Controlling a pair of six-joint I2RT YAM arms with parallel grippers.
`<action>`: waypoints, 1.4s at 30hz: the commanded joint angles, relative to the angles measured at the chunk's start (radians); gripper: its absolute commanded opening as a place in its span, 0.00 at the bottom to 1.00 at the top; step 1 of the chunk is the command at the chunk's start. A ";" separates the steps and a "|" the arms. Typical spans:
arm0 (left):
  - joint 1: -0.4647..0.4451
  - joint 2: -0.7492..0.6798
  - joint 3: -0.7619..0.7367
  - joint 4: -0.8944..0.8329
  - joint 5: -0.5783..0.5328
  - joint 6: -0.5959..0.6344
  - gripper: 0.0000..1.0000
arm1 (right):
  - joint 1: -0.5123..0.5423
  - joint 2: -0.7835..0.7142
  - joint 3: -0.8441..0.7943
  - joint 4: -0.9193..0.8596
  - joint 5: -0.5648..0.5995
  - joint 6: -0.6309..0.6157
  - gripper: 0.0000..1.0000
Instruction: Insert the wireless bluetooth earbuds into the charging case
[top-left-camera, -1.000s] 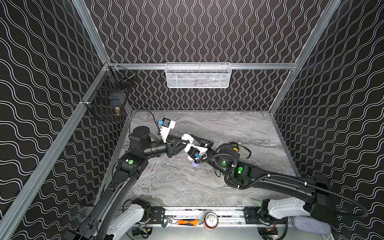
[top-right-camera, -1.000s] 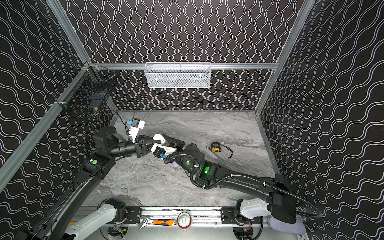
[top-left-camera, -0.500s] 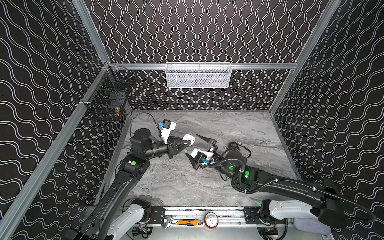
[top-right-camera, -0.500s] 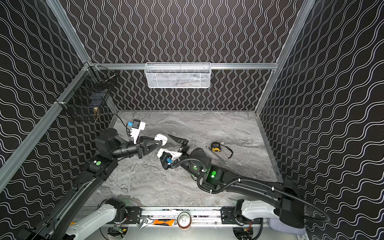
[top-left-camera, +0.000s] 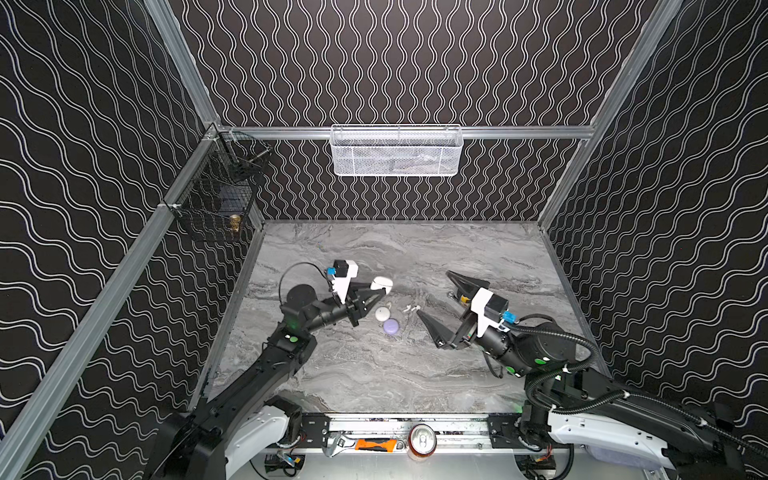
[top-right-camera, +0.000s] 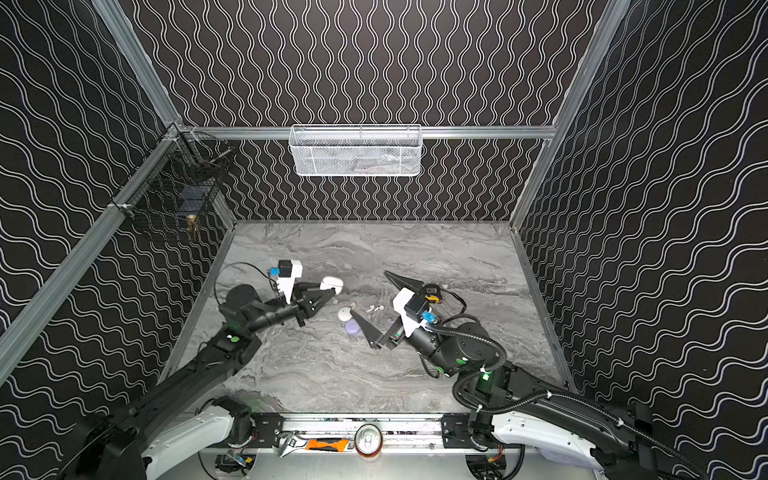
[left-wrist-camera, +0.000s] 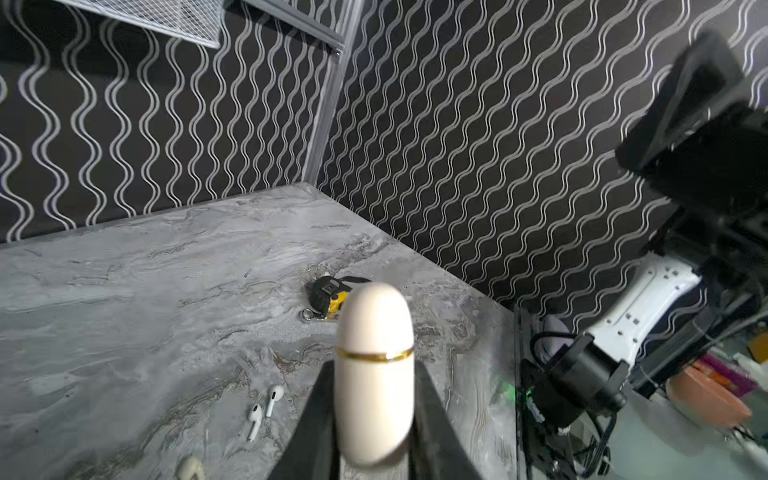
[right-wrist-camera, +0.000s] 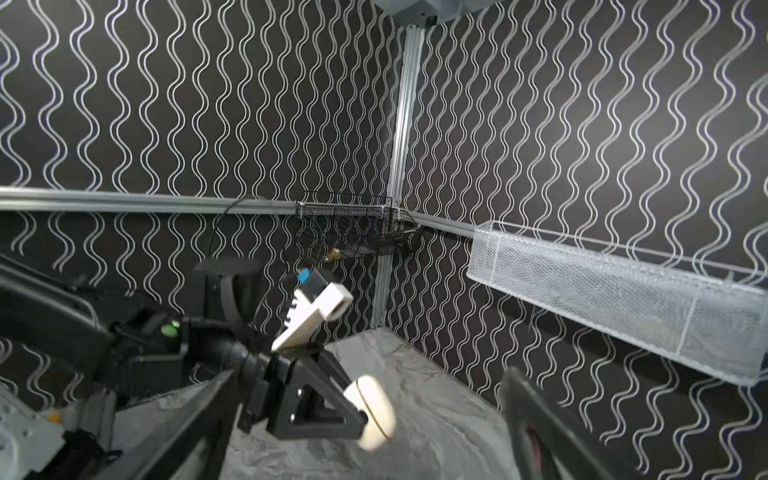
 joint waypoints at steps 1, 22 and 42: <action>-0.053 0.057 -0.055 0.363 -0.013 0.087 0.00 | 0.000 -0.037 -0.008 -0.106 0.036 0.184 1.00; -0.180 0.183 -0.265 0.810 0.038 0.202 0.00 | -0.156 0.153 -0.030 -0.118 -0.337 0.004 0.83; -0.193 0.213 -0.230 0.798 0.129 0.193 0.00 | -0.181 0.195 -0.075 -0.043 -0.348 0.007 0.73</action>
